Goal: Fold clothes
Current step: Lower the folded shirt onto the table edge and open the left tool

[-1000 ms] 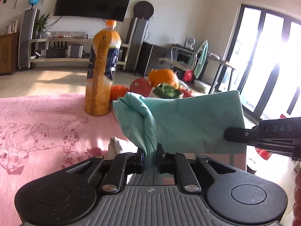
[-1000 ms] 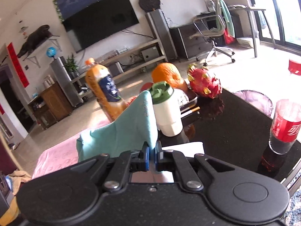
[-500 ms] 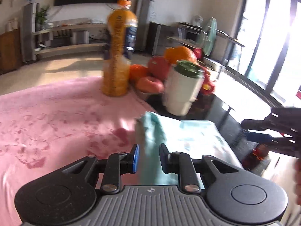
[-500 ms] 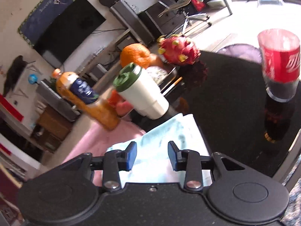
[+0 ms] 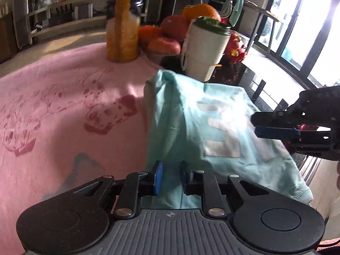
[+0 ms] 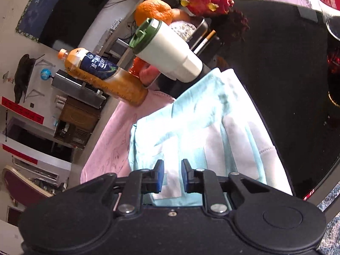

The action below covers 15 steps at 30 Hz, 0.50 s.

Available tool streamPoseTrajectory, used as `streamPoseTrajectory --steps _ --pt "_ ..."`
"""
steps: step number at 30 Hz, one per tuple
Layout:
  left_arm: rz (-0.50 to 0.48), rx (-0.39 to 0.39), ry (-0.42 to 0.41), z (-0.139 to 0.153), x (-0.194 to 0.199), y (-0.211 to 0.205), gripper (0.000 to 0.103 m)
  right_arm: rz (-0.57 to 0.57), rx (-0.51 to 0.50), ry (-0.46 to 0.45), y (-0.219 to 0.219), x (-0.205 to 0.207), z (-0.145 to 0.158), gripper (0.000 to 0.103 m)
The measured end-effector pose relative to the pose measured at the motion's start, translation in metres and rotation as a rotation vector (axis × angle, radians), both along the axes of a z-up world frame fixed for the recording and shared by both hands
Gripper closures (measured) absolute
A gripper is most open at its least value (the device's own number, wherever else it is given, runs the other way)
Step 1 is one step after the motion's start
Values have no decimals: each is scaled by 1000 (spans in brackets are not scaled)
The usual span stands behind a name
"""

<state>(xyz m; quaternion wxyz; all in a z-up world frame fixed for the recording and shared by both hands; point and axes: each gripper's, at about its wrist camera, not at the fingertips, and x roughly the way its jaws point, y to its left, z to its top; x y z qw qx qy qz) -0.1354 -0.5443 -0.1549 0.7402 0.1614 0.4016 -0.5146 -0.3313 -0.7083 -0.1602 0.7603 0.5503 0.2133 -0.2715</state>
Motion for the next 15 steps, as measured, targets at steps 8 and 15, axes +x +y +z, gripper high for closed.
streamPoseTrajectory --steps 8,15 --pt "87 130 -30 -19 23 9 92 -104 -29 106 0 -14 -2 101" --pt "98 34 -95 20 20 38 88 -204 -150 112 11 -32 20 88"
